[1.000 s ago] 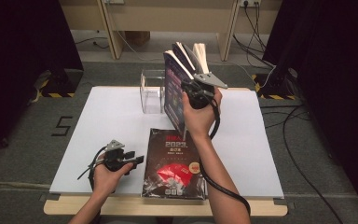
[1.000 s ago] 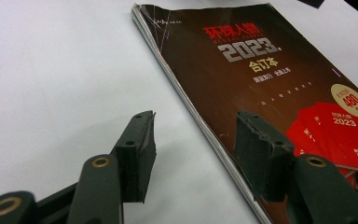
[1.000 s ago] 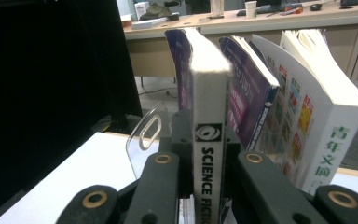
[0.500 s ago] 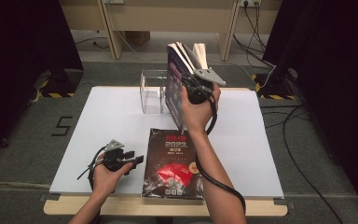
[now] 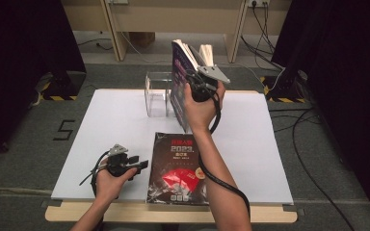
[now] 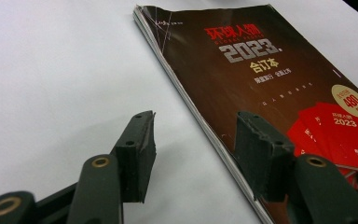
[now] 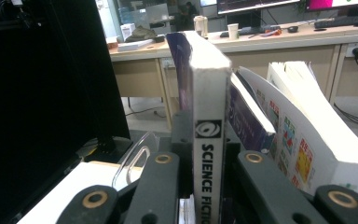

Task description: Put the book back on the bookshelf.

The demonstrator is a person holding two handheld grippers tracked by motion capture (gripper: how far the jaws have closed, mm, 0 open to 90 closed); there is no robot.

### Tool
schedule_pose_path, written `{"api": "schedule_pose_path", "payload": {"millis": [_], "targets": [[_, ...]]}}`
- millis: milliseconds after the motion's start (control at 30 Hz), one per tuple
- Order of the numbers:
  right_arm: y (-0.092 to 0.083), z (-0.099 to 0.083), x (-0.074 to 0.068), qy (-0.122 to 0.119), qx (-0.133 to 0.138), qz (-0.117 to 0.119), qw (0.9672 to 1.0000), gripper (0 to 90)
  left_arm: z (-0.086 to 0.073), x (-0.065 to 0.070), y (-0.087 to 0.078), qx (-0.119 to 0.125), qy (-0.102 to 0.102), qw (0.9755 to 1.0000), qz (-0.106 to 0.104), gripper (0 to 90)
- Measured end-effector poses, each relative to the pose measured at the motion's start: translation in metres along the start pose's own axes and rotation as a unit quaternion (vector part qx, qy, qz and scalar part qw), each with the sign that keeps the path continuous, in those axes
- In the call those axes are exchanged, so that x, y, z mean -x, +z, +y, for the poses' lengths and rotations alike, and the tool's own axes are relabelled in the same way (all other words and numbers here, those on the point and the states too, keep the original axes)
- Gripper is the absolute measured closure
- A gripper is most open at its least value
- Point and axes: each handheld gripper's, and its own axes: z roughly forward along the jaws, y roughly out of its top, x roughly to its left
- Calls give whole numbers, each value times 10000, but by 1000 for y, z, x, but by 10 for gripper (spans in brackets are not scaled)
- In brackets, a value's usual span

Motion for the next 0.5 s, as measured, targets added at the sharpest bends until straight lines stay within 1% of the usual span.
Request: {"api": "schedule_pose_path", "payload": {"millis": [100,233,333,367,467,500], "targets": [[3,1,0,49,7,-21,10000,830,0,0,0,25,-1,10000,-1,474],[7,3,-1,13,20,-60,10000,830,0,-1,0,12,-3,10000,0,474],[10,4,-1,23,31,-66,10000,830,0,-1,0,30,-13,10000,-5,474],[11,4,-1,71,22,-65,10000,830,0,-1,-1,22,-11,10000,-16,474],[15,4,-2,62,25,-95,9999,830,0,-1,-1,31,-21,10000,-4,474],[15,4,-2,79,10,-105,9999,830,0,-1,-1,31,-20,10000,-28,474]]}}
